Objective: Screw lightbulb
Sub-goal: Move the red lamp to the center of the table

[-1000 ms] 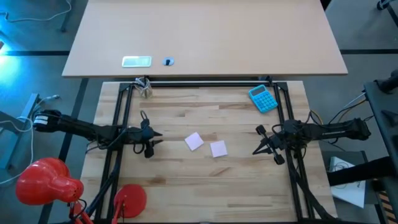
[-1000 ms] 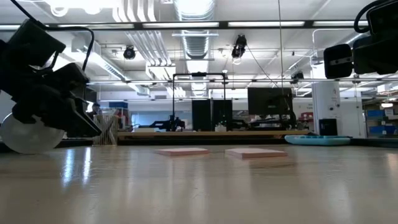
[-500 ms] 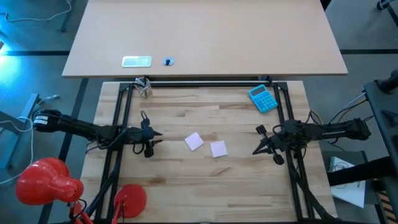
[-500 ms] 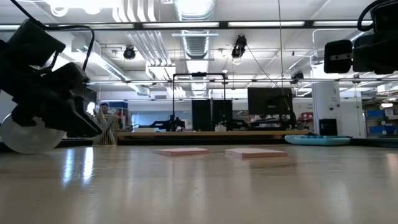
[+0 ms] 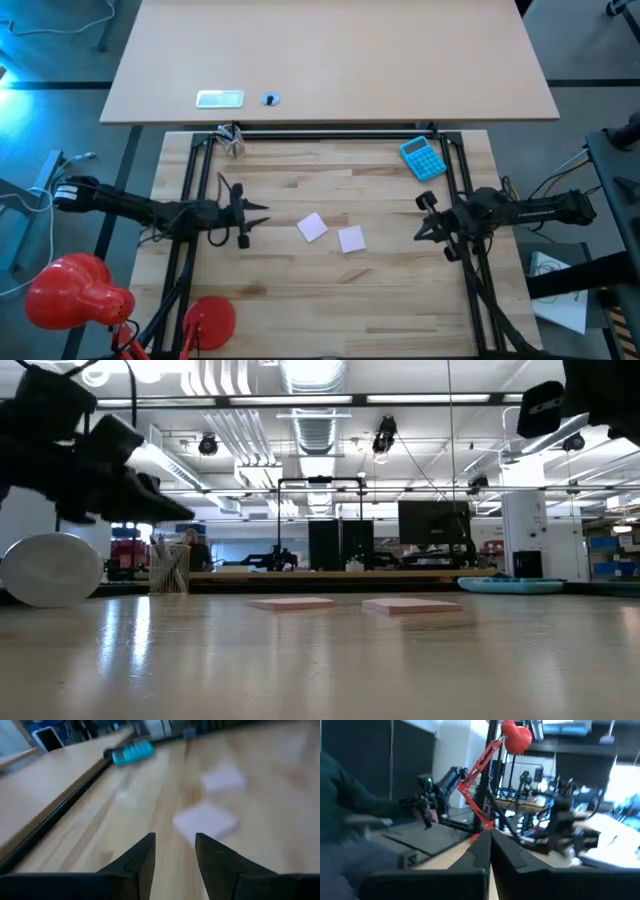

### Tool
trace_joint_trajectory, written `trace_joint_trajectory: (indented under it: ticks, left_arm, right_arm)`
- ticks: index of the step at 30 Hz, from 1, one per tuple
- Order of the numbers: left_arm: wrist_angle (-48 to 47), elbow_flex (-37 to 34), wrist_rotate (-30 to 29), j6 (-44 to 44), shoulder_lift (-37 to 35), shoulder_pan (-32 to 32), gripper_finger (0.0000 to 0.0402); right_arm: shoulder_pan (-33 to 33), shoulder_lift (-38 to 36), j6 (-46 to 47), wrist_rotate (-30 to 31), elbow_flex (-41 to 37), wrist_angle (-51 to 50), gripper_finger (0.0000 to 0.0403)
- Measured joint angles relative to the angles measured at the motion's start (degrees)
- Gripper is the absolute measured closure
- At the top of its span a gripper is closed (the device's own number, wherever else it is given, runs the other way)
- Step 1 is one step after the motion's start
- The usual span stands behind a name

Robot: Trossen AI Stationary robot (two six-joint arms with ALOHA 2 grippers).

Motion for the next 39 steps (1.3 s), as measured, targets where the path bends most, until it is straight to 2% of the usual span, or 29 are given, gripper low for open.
trace_joint_trajectory:
  ticks: [4,7,11,14,17,20,25,28,32,39]
  left_arm:
    - [12.26,0.00,-1.24,-0.77,0.65,0.26,0.0271]
    - [23.41,0.00,0.04,-8.63,1.16,0.22,0.0271]
    - [31.23,0.02,1.02,-11.75,1.79,0.22,0.0271]
    - [31.91,0.02,1.16,-13.46,1.65,0.22,0.0271]
    - [32.33,0.02,-0.42,-19.75,1.55,0.22,0.0271]
    - [32.50,0.02,-1.22,-19.76,1.43,0.44,0.0271]
    - [31.50,0.81,-2.13,-13.70,1.23,0.44,0.0271]
    - [25.43,3.90,-7.00,-12.70,1.16,0.50,0.0271]
    - [5.90,11.25,-16.17,-12.20,1.09,0.52,0.0271]
    - [-34.27,28.38,-16.07,-19.11,1.45,0.48,0.0271]
  right_arm:
    - [0.00,-0.04,6.07,0.00,0.01,2.29,0.0401]
    - [0.00,0.00,12.02,0.60,0.00,2.89,0.0401]
    - [0.00,0.69,6.74,5.71,0.02,3.68,0.0401]
    - [0.00,2.43,5.65,15.39,0.02,7.14,0.0401]
    - [-0.05,4.80,11.94,23.86,0.02,8.01,0.0401]
    - [0.00,8.44,15.43,22.40,0.04,8.01,0.0401]
    - [0.00,16.14,17.67,21.27,1.66,8.02,0.0398]
    - [0.00,20.67,16.09,21.49,4.82,8.02,0.0383]
    - [0.00,26.33,12.31,21.59,9.98,8.07,0.0346]
    - [0.00,31.99,6.75,22.43,16.71,2.99,0.0279]
